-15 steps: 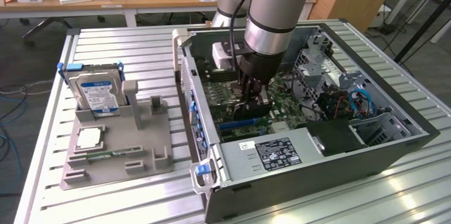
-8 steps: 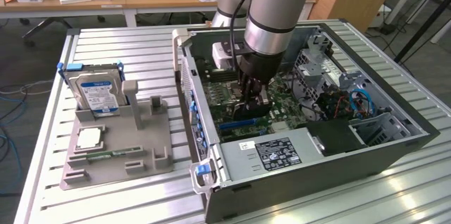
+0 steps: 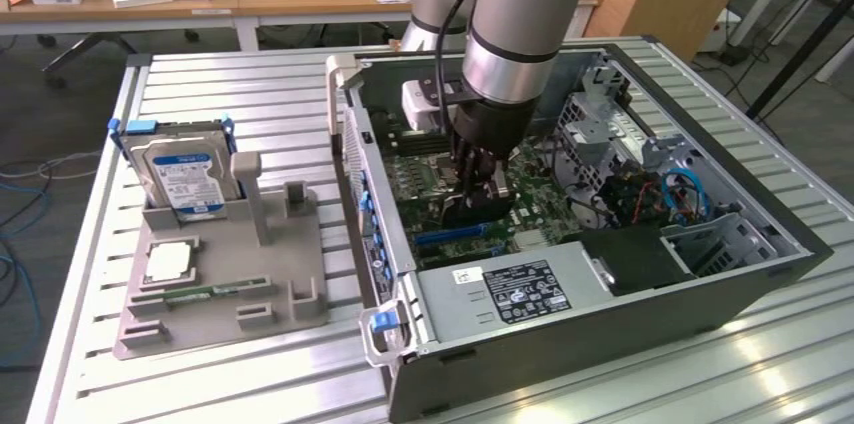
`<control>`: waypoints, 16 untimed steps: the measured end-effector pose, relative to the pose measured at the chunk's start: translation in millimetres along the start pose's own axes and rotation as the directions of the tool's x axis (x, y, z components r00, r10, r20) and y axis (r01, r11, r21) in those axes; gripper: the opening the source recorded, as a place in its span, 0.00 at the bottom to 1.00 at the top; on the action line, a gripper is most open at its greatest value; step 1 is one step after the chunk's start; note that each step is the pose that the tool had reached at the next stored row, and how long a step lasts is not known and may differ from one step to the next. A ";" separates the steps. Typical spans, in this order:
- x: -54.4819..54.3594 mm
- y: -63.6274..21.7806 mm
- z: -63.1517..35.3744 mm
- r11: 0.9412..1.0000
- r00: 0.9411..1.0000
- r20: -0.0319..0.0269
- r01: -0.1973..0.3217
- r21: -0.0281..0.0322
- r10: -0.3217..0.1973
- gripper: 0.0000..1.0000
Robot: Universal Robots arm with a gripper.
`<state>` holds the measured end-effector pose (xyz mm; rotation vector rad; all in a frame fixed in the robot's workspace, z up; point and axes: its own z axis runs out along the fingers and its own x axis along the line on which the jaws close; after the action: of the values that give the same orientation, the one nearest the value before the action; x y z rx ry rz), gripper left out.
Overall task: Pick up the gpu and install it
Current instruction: 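Insert the gpu into the slot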
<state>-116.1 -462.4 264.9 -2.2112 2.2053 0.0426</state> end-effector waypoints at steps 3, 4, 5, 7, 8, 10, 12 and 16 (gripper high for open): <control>-0.3 0.0 0.1 1.000 1.000 0.000 0.002 0.000 -0.002 0.26; -0.5 0.0 0.1 1.000 1.000 0.000 0.002 0.000 -0.002 0.26; -0.6 0.0 0.1 1.000 1.000 0.000 0.003 0.000 -0.003 0.26; -0.7 0.0 0.2 1.000 1.000 0.000 0.004 0.000 -0.004 0.26; -0.8 0.0 0.2 1.000 1.000 0.000 0.005 0.000 -0.005 0.26; -0.9 0.0 0.2 1.000 1.000 0.000 0.006 0.000 -0.006 0.26; -0.9 0.0 0.2 1.000 1.000 0.000 0.008 0.000 -0.008 0.26; -0.9 0.0 0.2 1.000 1.000 0.000 0.010 0.000 -0.010 0.26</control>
<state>-116.1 -461.5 264.7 -2.2224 2.1944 0.0425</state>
